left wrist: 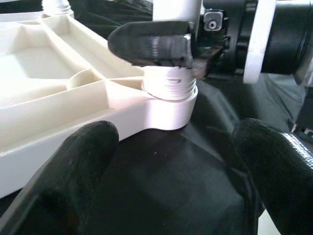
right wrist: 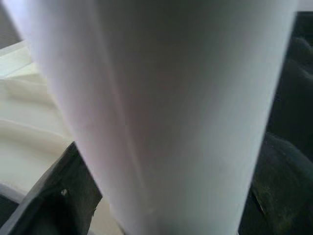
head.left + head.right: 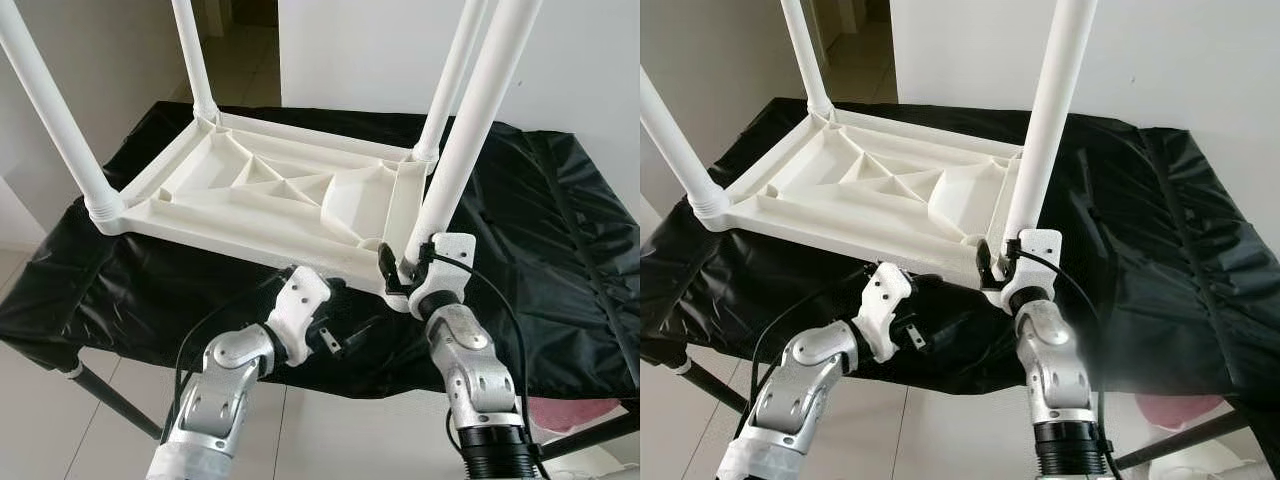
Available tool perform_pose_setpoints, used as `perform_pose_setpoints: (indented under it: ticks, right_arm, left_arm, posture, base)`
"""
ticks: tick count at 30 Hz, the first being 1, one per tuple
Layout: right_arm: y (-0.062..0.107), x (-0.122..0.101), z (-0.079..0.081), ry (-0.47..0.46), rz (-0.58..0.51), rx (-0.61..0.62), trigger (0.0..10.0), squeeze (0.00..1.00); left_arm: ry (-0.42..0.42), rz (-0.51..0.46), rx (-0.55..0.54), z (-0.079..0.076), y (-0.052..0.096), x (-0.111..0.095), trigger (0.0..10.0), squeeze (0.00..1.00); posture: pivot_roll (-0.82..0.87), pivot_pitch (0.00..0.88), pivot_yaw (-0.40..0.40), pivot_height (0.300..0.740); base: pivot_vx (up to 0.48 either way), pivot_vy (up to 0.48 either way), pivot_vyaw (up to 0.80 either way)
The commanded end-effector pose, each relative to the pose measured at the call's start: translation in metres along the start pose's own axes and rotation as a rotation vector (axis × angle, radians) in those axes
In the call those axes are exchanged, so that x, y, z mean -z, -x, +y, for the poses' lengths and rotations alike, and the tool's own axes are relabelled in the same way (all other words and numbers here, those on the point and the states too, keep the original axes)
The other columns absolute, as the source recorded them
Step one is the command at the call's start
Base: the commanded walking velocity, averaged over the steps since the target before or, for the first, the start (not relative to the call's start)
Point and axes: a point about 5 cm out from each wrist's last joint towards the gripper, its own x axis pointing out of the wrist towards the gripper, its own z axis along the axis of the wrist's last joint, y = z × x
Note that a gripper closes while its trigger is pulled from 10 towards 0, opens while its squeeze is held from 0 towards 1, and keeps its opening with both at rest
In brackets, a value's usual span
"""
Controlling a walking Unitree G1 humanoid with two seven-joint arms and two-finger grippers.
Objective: Building children table
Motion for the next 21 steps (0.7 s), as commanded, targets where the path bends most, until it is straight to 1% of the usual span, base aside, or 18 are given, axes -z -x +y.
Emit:
perform_pose_setpoints:
  ticks: [1, 3, 5, 10, 11, 12, 13, 14, 16, 18, 19, 20, 21]
  right_arm:
    - [-0.002, 0.000, -0.004, -0.012, -0.005, -0.023, 10.0, 0.00]
    - [-0.004, 0.000, -0.013, 0.023, -0.015, -0.087, 10.0, 0.00]
    - [-0.004, 0.000, -0.013, 0.023, -0.015, -0.087, 10.0, 0.00]
    - [-0.003, 0.001, -0.016, 0.074, -0.041, -0.238, 10.0, 0.00]
    - [-0.003, 0.001, -0.016, 0.074, -0.041, -0.238, 10.0, 0.00]
    - [-0.002, 0.003, -0.017, 0.069, -0.039, -0.287, 10.0, 0.00]
    - [-0.002, 0.003, -0.017, 0.069, -0.039, -0.287, 10.0, 0.00]
    - [-0.001, 0.006, -0.018, 0.072, -0.028, -0.318, 10.0, 0.00]
    - [-0.001, 0.006, -0.018, 0.072, -0.028, -0.318, 10.0, 0.00]
    - [-0.004, 0.008, -0.023, 0.112, -0.012, -0.382, 10.0, 0.00]
    - [-0.005, 0.009, -0.025, 0.132, -0.007, -0.402, 10.0, 0.00]
    - [-0.005, 0.009, -0.025, 0.132, -0.007, -0.402, 10.0, 0.00]
    - [-0.006, 0.010, -0.027, 0.160, -0.001, -0.423, 10.0, 0.00]
  left_arm:
    - [0.011, 0.016, -0.190, 0.009, 0.004, 0.003, 10.0, 0.00]
    - [0.001, 0.023, -0.187, 0.009, 0.005, 0.003, 10.0, 0.00]
    - [0.001, 0.023, -0.187, 0.009, 0.005, 0.003, 10.0, 0.00]
    - [-0.012, 0.012, -0.187, 0.011, 0.002, -0.001, 10.0, 0.00]
    - [-0.012, 0.012, -0.187, 0.011, 0.002, -0.001, 10.0, 0.00]
    - [-0.023, 0.013, -0.185, 0.011, 0.001, -0.001, 10.0, 0.00]
    - [-0.023, 0.013, -0.185, 0.011, 0.001, -0.001, 10.0, 0.00]
    - [-0.036, 0.014, -0.181, 0.012, 0.000, -0.002, 10.0, 0.00]
    - [-0.036, 0.014, -0.181, 0.012, 0.000, -0.002, 10.0, 0.00]
    - [-0.059, 0.015, -0.173, 0.013, -0.002, -0.004, 10.0, 0.00]
    - [-0.069, 0.017, -0.169, 0.014, -0.003, -0.005, 10.0, 0.00]
    - [-0.069, 0.017, -0.169, 0.014, -0.003, -0.005, 10.0, 0.00]
    - [-0.082, 0.020, -0.166, 0.014, -0.003, -0.005, 10.0, 0.00]
  posture:
    - [-0.06, 0.059, -0.027, 0.740]
    - [-0.05, 0.059, -0.027, 0.740]
    - [-0.05, 0.059, -0.027, 0.740]
    - [-0.06, 0.056, -0.020, 0.740]
    - [-0.06, 0.056, -0.020, 0.740]
    - [-0.05, 0.046, -0.013, 0.740]
    - [-0.05, 0.046, -0.013, 0.740]
    - [-0.05, 0.046, -0.012, 0.740]
    - [-0.05, 0.046, -0.012, 0.740]
    - [-0.05, 0.042, -0.004, 0.740]
    - [-0.05, 0.041, 0.000, 0.740]
    - [-0.05, 0.041, 0.000, 0.740]
    - [-0.05, 0.040, 0.003, 0.740]
  base:
    - [0.000, 0.000, 0.00]
    - [0.000, 0.000, 0.00]
    - [0.000, 0.000, 0.00]
    - [0.000, 0.000, 0.00]
    - [0.000, 0.000, 0.00]
    - [0.000, 0.000, 0.00]
    - [0.000, 0.000, 0.00]
    - [0.000, 0.000, 0.00]
    - [0.000, 0.000, 0.00]
    - [0.000, 0.000, 0.00]
    - [0.000, 0.000, 0.00]
    - [0.000, 0.000, 0.00]
    - [0.000, 0.000, 0.00]
